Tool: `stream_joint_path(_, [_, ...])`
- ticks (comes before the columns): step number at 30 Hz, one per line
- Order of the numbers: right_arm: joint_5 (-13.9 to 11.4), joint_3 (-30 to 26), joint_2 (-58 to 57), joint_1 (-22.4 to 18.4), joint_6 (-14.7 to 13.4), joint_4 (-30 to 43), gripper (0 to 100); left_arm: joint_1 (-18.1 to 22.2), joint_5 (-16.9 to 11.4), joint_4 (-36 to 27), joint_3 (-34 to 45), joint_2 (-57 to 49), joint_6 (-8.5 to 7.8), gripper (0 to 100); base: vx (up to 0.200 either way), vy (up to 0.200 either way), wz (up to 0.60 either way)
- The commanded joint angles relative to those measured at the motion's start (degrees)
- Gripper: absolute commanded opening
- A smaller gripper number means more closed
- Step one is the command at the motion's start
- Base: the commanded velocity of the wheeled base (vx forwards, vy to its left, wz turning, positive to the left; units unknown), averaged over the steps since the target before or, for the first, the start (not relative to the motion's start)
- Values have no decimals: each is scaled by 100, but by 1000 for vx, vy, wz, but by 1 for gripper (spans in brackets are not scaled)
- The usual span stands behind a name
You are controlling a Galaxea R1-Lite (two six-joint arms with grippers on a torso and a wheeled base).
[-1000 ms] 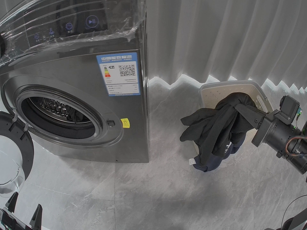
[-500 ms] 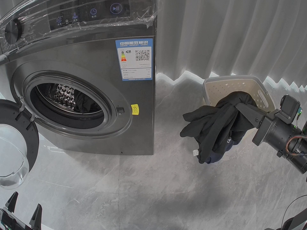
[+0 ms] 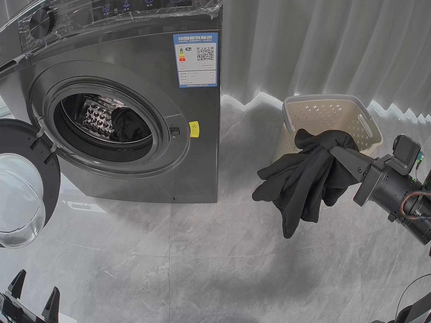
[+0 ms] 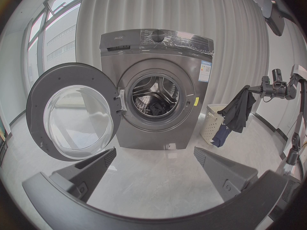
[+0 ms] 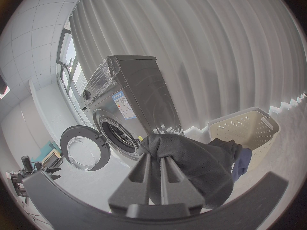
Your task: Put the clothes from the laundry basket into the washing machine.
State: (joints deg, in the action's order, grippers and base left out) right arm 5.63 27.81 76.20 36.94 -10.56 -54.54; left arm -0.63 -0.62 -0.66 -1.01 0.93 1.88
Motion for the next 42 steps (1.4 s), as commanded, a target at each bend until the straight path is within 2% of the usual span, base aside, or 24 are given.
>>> stream_joint_path(1, [8,14,9,-2,1,5,0,2,1,-4,92,-75,6,100,0,200,0])
stream_joint_path(17, [17,32,-9,-2,27,5,0,2,1,-4,92,-75,14,100,0,200,0])
stream_joint_path(23, [17,41,-18,-2,27,5,0,2,1,-4,92,-75,6,100,0,0,0])
stream_joint_path(29, [17,32,0,-11,27,5,0,2,1,-4,92,-75,14,100,-200,0,0])
stream_joint_path(35, [17,32,17,-11,19,5,0,2,1,-4,92,-75,14,100,0,0,0])
stream_joint_path(42, [17,32,17,-11,1,5,0,2,1,-4,92,-75,23,100,0,200,0])
